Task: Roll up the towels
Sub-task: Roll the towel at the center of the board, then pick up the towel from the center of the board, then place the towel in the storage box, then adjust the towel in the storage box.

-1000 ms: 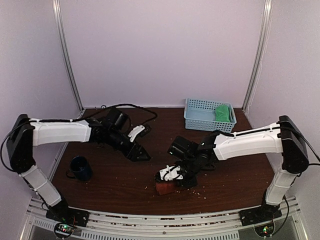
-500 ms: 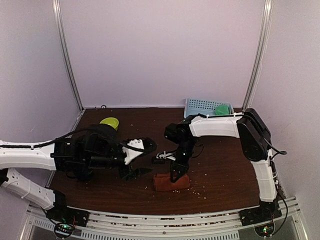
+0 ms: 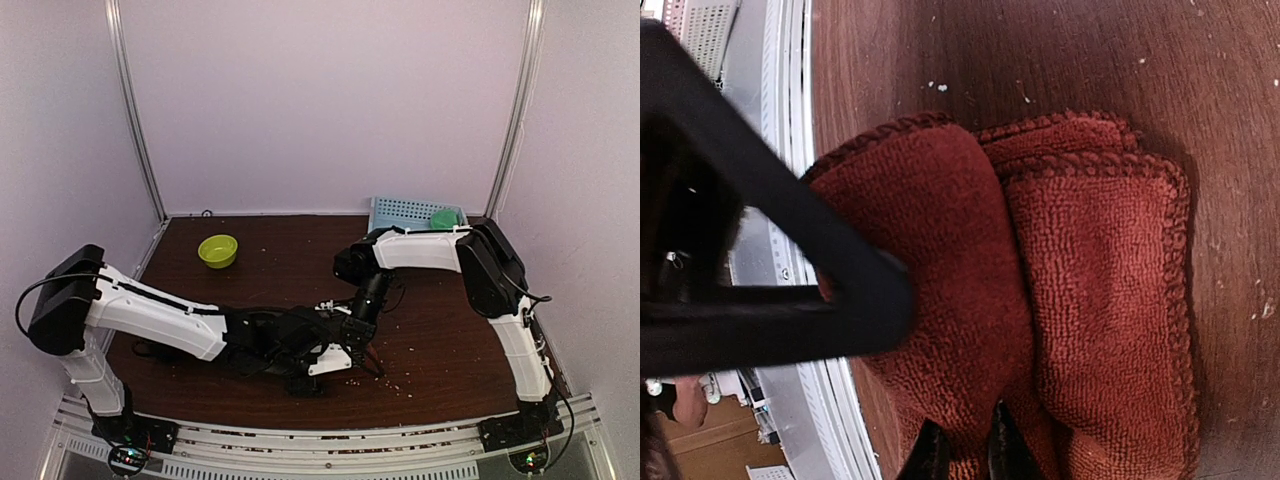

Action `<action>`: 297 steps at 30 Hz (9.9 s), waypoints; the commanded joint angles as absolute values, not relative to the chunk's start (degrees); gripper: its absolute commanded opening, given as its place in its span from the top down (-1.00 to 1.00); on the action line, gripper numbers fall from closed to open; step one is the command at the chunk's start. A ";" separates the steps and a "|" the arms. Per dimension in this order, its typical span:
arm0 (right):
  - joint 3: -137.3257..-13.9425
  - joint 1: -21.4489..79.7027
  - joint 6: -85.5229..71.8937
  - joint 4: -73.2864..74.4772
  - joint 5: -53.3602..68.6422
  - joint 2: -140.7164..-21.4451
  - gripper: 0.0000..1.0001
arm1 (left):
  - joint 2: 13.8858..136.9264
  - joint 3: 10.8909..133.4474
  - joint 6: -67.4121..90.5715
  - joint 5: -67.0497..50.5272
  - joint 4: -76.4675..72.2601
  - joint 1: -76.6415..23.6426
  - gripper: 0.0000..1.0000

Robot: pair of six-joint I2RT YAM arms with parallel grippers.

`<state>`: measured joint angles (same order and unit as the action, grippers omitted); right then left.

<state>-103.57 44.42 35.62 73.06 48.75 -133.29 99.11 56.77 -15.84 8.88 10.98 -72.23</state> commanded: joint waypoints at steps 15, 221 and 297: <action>-107.68 34.36 38.03 77.62 47.32 -113.40 0.07 | 112.86 66.30 -13.54 0.70 17.78 -71.39 0.16; -123.61 22.94 4.45 27.37 -53.94 -144.04 1.00 | 102.12 60.73 20.62 -2.05 -14.09 -54.32 -0.14; -122.23 6.77 9.52 48.68 -0.85 -129.34 0.91 | 100.94 59.46 21.00 -2.11 -12.04 -54.58 -0.14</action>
<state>-125.93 6.59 4.08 43.77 -0.19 -128.57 101.67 58.54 21.89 -1.72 -11.73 -54.13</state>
